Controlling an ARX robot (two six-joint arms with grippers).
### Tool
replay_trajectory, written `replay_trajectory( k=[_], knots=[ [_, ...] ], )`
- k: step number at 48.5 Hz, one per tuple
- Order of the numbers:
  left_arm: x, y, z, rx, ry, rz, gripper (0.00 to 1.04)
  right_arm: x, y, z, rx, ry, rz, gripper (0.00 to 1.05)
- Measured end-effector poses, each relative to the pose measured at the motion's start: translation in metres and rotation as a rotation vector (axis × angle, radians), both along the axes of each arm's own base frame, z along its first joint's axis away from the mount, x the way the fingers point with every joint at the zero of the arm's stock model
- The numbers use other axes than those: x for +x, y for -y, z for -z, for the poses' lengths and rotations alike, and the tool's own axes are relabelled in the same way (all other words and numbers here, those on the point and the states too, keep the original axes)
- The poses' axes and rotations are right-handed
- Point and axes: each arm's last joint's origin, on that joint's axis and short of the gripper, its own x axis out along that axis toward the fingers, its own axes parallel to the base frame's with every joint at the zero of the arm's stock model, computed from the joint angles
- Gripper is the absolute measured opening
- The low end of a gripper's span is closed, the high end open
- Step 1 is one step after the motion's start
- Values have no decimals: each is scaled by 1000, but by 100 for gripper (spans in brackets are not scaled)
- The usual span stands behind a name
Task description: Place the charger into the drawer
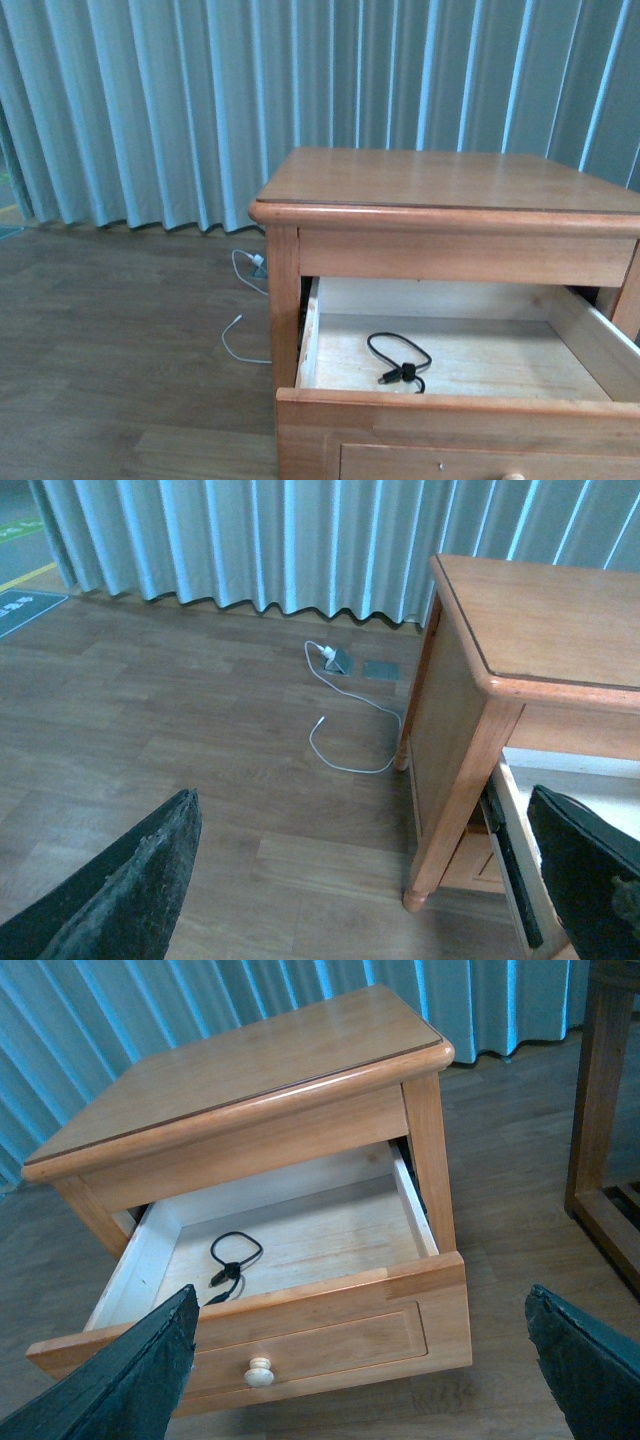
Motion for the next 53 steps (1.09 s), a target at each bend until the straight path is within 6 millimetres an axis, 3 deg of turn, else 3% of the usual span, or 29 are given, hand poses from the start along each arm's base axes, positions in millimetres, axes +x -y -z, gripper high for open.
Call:
replay_trajectory(
  k=[7, 12, 34, 41, 45, 53],
  knots=[
    [-42, -20, 13, -36, -1, -90, 99, 0, 0, 0, 0, 0, 0, 97],
    [-58, -27, 25, -55, 5, -141, 99, 0, 0, 0, 0, 0, 0, 97],
    [-60, -27, 26, -67, 14, -123, 98, 0, 0, 0, 0, 0, 0, 97],
    [-69, -27, 41, 6, 67, 72, 72, 0, 0, 0, 0, 0, 0, 97],
    [-68, -27, 56, 27, 60, 80, 50, 0, 0, 0, 0, 0, 0, 97],
    [-68, -27, 70, 36, 57, 79, 22, 0, 0, 0, 0, 0, 0, 97]
  ],
)
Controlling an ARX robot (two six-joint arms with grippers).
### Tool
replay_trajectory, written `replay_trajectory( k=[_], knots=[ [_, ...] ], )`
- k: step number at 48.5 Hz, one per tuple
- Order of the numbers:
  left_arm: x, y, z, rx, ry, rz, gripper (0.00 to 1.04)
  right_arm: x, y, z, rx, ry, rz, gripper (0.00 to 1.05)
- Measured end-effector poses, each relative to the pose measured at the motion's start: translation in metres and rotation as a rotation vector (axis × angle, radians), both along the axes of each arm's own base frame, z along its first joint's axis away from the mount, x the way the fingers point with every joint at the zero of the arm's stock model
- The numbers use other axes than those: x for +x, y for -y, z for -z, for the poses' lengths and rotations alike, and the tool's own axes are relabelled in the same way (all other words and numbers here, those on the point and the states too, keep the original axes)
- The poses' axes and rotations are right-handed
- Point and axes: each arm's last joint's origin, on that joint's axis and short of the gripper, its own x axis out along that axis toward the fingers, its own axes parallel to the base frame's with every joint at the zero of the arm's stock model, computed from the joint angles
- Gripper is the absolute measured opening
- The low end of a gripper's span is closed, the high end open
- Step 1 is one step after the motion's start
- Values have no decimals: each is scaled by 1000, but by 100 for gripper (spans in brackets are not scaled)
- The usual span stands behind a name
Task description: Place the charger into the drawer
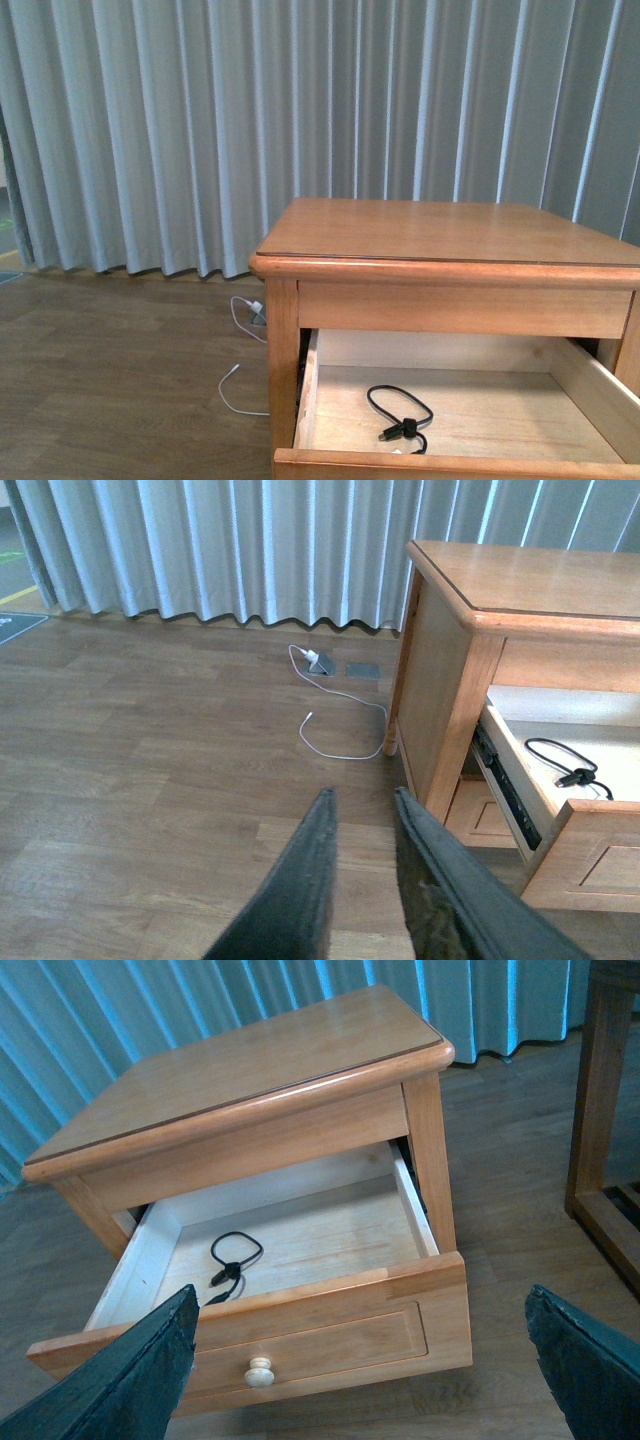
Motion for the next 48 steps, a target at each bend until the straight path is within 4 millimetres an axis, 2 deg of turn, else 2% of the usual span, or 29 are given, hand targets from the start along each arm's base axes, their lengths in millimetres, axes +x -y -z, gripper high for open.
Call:
replay_trajectory(
  k=[3, 4, 29, 48],
  knots=[
    [0, 0, 6, 3, 1, -1, 5, 0, 0, 0, 0, 0, 0, 97],
    [0, 0, 7, 5, 1, 0, 4, 0, 0, 0, 0, 0, 0, 97],
    [-1, 0, 37, 6, 8, -2, 4, 0, 0, 0, 0, 0, 0, 97],
    [-1, 0, 37, 6, 12, -2, 4, 0, 0, 0, 0, 0, 0, 97]
  ],
)
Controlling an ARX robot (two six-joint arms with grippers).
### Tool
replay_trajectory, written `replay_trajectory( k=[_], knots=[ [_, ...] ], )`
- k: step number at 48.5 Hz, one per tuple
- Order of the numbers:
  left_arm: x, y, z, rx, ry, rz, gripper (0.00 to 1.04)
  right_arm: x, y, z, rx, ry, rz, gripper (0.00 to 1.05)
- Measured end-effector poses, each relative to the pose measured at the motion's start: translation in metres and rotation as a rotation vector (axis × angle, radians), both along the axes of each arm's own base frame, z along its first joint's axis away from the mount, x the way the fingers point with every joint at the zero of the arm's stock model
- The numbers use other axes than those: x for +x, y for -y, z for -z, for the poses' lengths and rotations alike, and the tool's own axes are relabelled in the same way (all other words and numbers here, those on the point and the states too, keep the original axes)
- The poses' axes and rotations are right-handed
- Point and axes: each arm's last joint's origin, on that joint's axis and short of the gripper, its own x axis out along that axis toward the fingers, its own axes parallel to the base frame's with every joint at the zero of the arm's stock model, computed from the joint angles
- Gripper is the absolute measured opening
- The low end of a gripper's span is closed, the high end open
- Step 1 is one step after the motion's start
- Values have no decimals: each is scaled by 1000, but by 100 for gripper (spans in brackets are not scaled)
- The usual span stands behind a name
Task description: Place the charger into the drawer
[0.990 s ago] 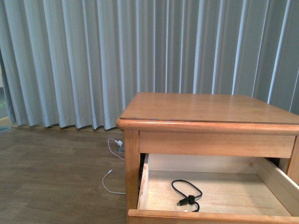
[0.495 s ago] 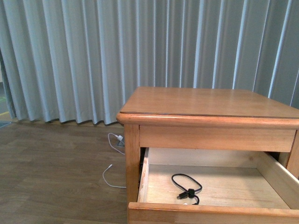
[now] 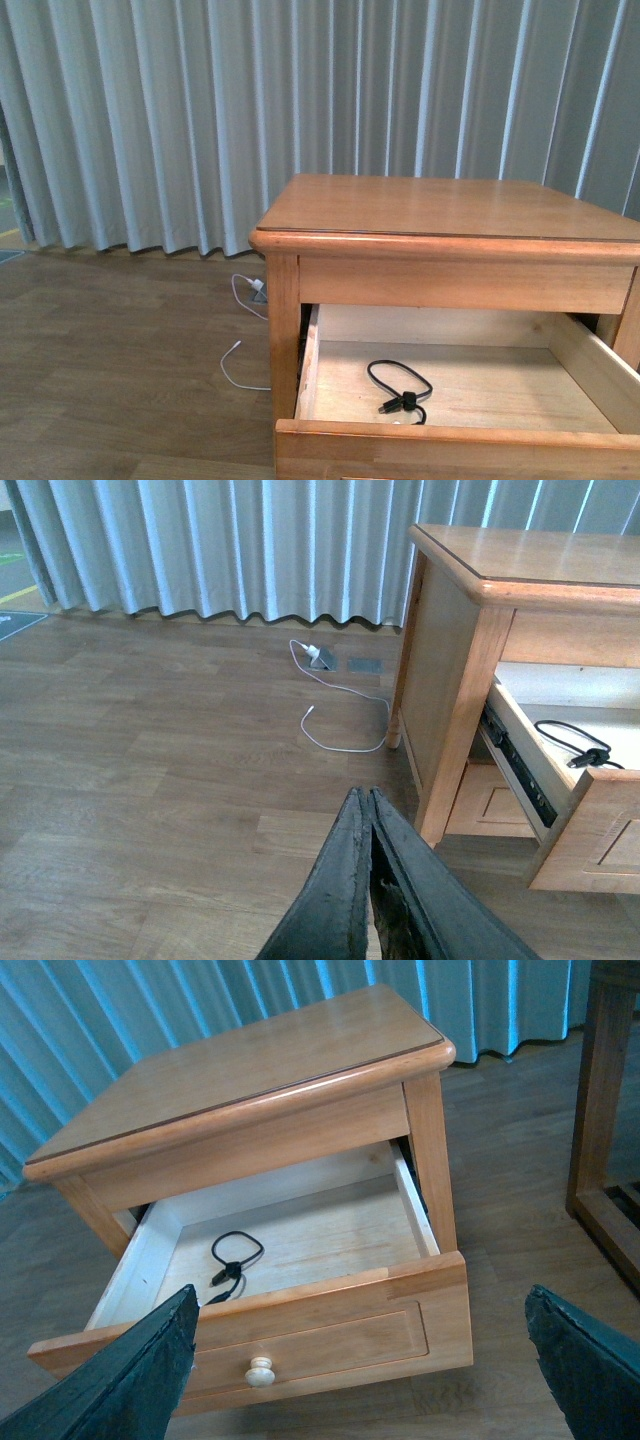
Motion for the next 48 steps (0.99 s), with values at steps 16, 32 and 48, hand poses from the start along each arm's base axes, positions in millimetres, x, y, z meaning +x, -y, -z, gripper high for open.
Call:
replay_trajectory(
  k=[16, 32, 48],
  knots=[
    [0, 0, 0, 0, 0, 0, 59, 0, 0, 0, 0, 0, 0, 97],
    [0, 0, 0, 3, 0, 0, 98, 0, 0, 0, -5, 2, 1, 97],
    [0, 0, 0, 3, 1, 0, 99, 3, -4, 3, -429, -81, -63, 97]
  ],
)
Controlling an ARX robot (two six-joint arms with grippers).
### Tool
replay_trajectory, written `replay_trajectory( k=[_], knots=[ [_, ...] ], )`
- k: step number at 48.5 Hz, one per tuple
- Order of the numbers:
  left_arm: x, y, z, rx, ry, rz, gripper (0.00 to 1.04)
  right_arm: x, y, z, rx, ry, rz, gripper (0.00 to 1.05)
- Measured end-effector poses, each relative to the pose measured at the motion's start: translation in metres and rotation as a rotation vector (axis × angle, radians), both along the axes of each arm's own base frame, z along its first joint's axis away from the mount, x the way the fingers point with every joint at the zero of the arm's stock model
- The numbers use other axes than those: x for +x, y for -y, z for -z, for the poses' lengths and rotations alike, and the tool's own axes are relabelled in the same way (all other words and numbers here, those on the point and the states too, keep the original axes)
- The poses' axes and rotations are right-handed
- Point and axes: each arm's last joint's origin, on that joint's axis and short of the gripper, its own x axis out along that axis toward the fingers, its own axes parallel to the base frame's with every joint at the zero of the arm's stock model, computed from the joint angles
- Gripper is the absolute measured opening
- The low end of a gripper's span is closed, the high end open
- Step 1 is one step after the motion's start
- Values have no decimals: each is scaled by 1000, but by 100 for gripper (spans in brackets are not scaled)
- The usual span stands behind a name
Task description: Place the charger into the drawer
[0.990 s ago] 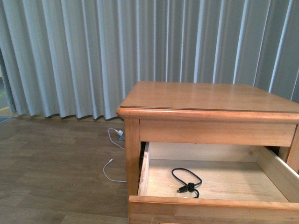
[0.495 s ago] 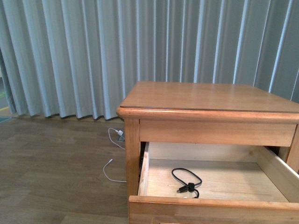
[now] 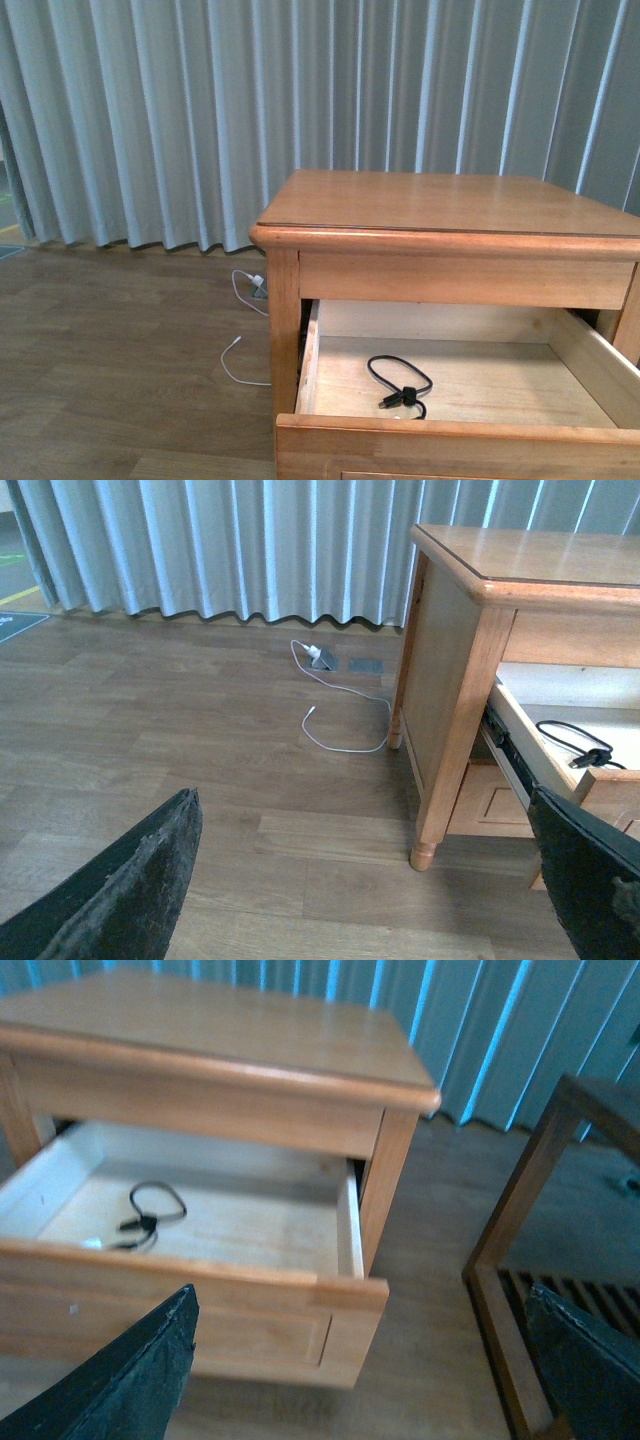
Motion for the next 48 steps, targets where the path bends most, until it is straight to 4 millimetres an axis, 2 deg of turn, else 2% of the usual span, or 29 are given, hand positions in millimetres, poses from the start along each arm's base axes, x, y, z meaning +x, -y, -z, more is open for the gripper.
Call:
replay_trajectory(
  k=[8, 16, 33, 48],
  knots=[
    [0, 0, 0, 0, 0, 0, 99, 21, -5, 8, -1, -199, -40, 97],
    [0, 0, 0, 0, 0, 0, 99, 46, -19, 16, -28, -339, -103, 97],
    [0, 0, 0, 0, 0, 0, 99, 102, -47, 28, -10, -439, -106, 97],
    [0, 0, 0, 0, 0, 0, 99, 140, -50, 48, 3, -515, -37, 97]
  ],
)
